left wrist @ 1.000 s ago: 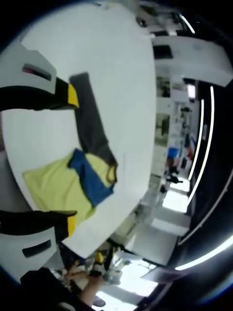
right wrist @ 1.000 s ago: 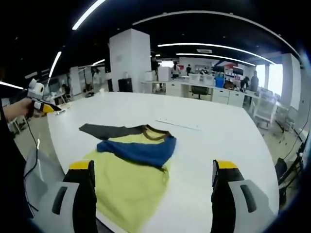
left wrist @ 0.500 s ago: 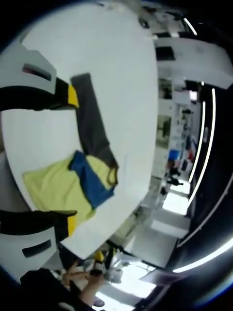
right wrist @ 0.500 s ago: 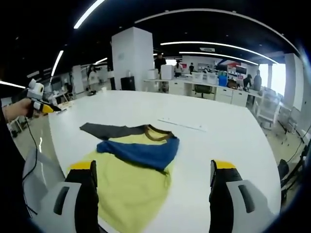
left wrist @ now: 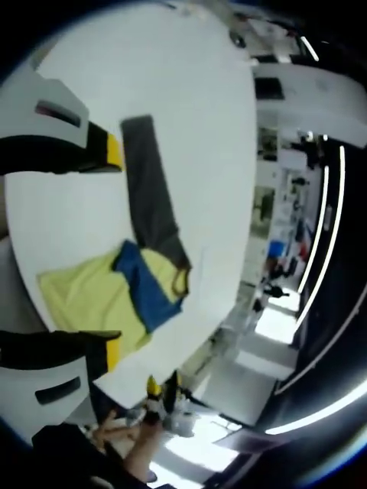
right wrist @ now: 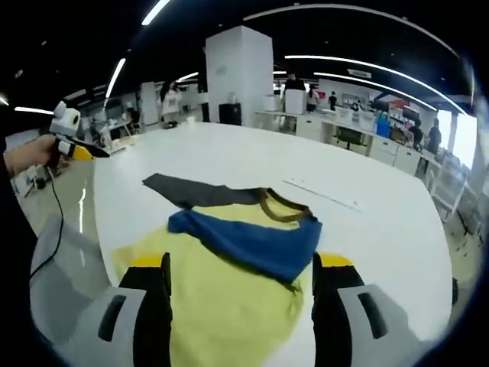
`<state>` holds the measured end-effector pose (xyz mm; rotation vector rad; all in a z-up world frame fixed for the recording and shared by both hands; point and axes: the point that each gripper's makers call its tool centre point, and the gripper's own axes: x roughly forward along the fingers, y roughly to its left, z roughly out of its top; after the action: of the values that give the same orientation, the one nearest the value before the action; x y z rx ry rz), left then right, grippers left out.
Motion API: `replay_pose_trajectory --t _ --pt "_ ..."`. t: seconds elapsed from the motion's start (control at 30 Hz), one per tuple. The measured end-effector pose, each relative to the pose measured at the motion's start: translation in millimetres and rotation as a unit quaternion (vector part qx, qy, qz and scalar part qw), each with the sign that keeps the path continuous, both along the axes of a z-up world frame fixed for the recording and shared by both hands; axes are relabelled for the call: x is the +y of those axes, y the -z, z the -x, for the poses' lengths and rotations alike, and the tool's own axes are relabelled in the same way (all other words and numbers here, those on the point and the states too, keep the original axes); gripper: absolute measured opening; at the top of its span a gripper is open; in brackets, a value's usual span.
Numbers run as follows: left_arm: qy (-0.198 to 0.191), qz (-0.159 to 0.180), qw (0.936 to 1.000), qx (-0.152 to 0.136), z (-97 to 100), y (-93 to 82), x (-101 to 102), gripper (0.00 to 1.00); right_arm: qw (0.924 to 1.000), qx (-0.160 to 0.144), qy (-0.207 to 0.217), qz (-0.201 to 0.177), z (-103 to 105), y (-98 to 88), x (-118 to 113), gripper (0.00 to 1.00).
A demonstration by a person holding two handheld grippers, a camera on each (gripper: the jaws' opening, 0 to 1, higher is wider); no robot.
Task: Fold the garment on the visible template until the final outline fits inside the template.
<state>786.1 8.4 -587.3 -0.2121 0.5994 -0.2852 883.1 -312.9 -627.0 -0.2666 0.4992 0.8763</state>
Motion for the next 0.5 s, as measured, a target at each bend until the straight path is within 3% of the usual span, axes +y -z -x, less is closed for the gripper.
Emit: replay_pose_trajectory --t 0.2,0.5 --pt "-0.010 0.004 0.9999 0.007 6.0 6.8 4.2 0.80 0.9993 0.014 -0.035 -0.007 3.5 19.0 47.4 0.44" --pt "-0.017 0.009 0.9997 0.016 7.9 13.5 5.6 0.80 0.9945 0.027 -0.098 0.026 14.8 61.7 115.7 0.41"
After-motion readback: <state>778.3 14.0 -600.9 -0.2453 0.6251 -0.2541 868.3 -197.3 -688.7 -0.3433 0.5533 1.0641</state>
